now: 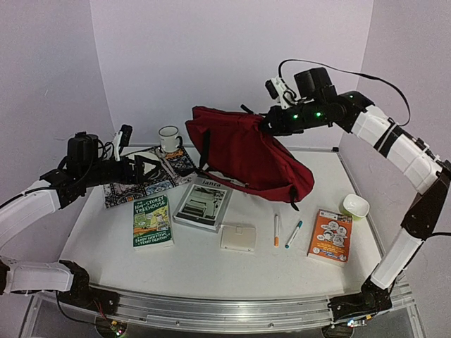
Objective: Pack the student bag
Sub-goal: Pick up the student bag from the corner of the board, then place the student bag at the center of the board.
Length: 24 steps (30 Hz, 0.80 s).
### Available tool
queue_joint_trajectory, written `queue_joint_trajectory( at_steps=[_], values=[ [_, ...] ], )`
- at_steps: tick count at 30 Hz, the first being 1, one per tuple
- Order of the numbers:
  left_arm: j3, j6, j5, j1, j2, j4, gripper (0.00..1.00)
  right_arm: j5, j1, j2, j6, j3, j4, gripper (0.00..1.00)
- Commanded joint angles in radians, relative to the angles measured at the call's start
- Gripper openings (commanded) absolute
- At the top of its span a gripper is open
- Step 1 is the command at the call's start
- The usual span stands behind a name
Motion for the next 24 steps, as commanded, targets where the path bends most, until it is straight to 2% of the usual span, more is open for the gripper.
queue_joint_trajectory(
  at_steps=[1, 14, 20, 24],
  values=[
    [0.035, -0.008, 0.018, -0.005, -0.009, 0.049, 0.99, -0.166, 0.004, -0.093, 0.110, 0.074, 0.142, 0.00],
    [0.028, 0.001, 0.006, -0.005, -0.045, 0.043, 0.99, -0.449, 0.003, -0.195, 0.363, -0.075, 0.448, 0.00],
    [0.009, 0.000, 0.021, -0.005, -0.042, 0.038, 0.99, -0.411, -0.001, -0.209, 0.378, -0.175, 0.478, 0.00],
    [0.003, -0.004, 0.048, -0.005, -0.024, 0.037, 0.99, -0.390, -0.046, -0.189, 0.388, -0.262, 0.479, 0.00]
  ],
)
